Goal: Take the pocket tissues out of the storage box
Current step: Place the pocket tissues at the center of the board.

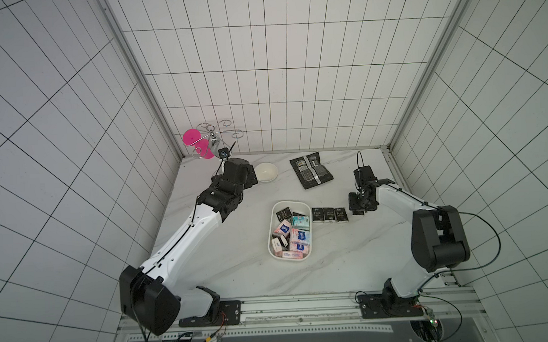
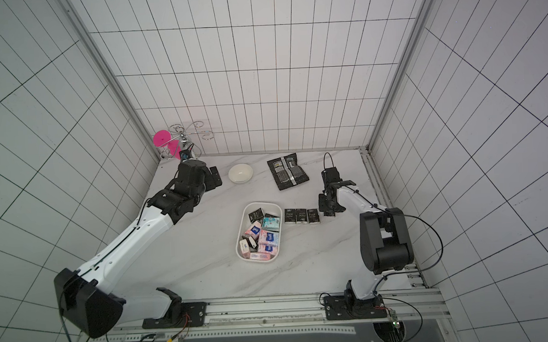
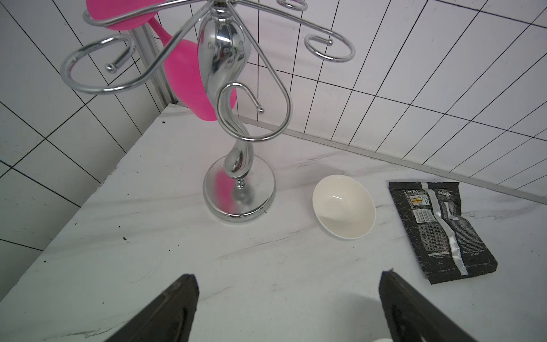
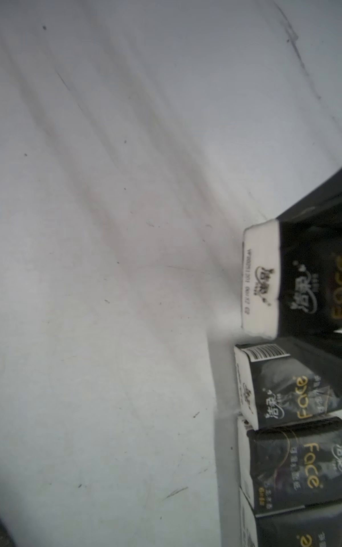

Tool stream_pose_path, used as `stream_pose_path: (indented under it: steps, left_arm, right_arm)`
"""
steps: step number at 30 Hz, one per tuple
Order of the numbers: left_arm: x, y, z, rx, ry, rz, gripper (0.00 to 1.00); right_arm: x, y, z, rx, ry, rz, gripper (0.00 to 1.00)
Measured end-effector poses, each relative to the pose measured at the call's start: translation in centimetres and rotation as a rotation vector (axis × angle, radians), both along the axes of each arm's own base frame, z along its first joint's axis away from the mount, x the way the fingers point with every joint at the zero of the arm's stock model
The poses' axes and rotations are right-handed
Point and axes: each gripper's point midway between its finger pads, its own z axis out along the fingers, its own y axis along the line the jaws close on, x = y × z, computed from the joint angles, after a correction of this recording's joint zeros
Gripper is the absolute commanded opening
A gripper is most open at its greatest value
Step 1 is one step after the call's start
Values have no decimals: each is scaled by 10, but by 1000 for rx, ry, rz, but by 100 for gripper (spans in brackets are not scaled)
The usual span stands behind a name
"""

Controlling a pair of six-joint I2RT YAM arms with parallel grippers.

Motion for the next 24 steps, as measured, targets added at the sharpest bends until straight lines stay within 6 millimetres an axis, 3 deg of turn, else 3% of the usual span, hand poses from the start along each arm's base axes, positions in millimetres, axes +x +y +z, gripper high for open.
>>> stream_pose_path:
  steps: [12,19,24]
  left_arm:
    - [0,0,2,-1,-4,1,99]
    - [0,0,2,-1,-5,1,99]
    - [0,0,2,-2,-5,0,99]
  right_arm:
    - [-4,9,-20,39,51,19,55]
    - [-3,11,-18,55,38,22,57]
    - [-2,15,-1,88,-7,28,58]
